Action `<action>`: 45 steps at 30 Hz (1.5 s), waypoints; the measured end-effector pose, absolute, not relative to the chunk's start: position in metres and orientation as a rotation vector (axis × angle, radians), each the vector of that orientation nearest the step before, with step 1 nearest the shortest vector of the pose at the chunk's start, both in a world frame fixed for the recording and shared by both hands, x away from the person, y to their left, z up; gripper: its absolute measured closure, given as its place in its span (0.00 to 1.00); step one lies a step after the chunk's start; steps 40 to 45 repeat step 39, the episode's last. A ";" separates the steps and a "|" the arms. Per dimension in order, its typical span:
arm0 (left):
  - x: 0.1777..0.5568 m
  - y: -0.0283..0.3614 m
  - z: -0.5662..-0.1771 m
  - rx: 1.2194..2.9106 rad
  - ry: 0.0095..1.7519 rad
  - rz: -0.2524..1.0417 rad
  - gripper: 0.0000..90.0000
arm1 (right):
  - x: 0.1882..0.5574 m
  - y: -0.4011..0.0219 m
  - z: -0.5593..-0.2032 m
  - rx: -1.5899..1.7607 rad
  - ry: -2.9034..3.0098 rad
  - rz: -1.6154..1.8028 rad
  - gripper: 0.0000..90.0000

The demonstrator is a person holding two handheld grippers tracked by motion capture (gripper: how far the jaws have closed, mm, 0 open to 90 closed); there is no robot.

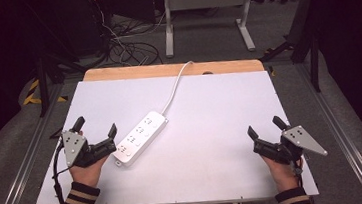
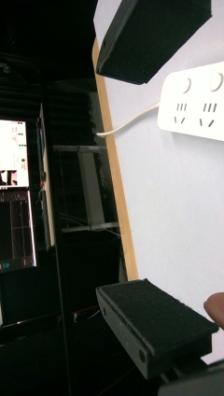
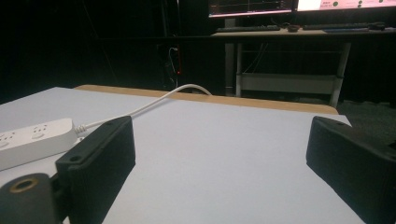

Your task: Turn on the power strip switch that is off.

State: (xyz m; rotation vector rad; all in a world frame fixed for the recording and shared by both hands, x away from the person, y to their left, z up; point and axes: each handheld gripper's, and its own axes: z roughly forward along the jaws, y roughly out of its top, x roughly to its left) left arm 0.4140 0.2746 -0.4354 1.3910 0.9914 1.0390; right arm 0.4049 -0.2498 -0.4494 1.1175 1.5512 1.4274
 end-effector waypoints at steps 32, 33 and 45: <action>0.414 0.276 -0.436 1.401 1.017 0.974 0.02 | 0.404 -0.245 -0.448 1.089 1.570 1.423 0.10; 0.415 0.277 -0.436 1.403 1.020 0.972 0.02 | 0.404 -0.245 -0.448 1.092 1.570 1.423 0.10; 0.419 0.276 -0.438 1.408 1.023 0.965 0.02 | 0.408 -0.247 -0.449 1.100 1.571 1.430 0.10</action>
